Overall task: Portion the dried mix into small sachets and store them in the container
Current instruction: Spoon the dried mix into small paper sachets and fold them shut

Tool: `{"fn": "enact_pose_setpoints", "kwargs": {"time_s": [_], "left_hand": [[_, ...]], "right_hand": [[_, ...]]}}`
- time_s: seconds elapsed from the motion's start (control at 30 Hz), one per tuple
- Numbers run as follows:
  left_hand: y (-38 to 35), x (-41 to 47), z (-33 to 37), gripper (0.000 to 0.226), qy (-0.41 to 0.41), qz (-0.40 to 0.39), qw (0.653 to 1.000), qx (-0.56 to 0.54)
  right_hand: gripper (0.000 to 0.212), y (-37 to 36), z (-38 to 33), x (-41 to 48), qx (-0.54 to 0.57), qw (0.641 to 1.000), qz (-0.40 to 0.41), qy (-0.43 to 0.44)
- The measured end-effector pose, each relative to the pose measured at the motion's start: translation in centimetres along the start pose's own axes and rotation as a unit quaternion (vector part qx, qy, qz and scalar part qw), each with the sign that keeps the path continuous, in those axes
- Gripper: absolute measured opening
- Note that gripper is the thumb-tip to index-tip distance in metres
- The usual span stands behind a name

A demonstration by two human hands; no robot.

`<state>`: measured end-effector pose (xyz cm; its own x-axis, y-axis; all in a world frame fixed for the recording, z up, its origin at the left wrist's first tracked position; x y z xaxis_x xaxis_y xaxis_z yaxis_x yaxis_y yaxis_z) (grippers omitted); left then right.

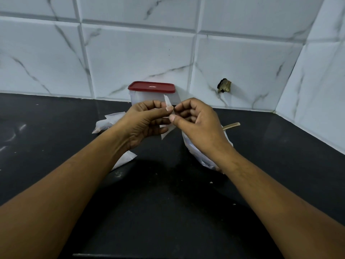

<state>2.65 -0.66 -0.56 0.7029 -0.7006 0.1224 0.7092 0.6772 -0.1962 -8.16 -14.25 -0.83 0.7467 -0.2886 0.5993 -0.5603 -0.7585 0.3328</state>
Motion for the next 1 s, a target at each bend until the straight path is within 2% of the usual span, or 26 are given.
{"fn": "enact_pose_setpoints", "kwargs": {"time_s": [0.07, 0.27, 0.47, 0.63, 0.77, 0.9, 1.0], "left_hand": [[-0.1, 0.0, 0.0, 0.012, 0.0, -0.006, 1.0, 0.004], [-0.3, -0.1, -0.3, 0.011, 0.015, -0.028, 0.999, 0.024], [-0.1, 0.0, -0.6, 0.021, 0.024, -0.025, 0.999, 0.028], [-0.1, 0.1, -0.6, 0.007, 0.02, -0.017, 0.999, 0.036], [-0.3, 0.1, -0.6, 0.016, 0.01, -0.014, 0.998, 0.055], [-0.5, 0.0, -0.6, 0.008, -0.003, -0.01, 0.998, 0.062], [-0.5, -0.2, -0.7, 0.02, -0.004, -0.01, 0.998, 0.064]], "right_hand": [[0.013, 0.2, 0.2, 0.2, 0.002, 1.0, -0.001, -0.009], [0.026, 0.0, 0.4, -0.1, 0.012, 0.999, -0.028, -0.016], [0.009, 0.4, 1.0, 0.4, 0.009, 0.999, -0.049, -0.022], [0.016, 0.4, 1.1, 0.6, 0.011, 0.998, -0.046, -0.034], [0.016, 0.5, 1.2, 0.6, 0.019, 0.998, -0.047, -0.046], [0.011, 0.7, 1.3, 0.6, 0.066, 0.995, -0.043, -0.06], [0.004, 0.9, 1.1, 0.5, 0.093, 0.992, -0.038, -0.081]]}}
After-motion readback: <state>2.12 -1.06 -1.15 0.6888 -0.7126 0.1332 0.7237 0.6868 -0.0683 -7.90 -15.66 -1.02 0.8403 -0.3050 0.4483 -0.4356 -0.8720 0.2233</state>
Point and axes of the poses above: each hand's wrist, its own x-axis towards the middle knuckle, its own y-axis out of the back of the hand, z = x × y, the point moved 1 cm from there along x, towards the middle knuckle, and after that the axes turned 4 degrees about y, right-handed, at the moved point
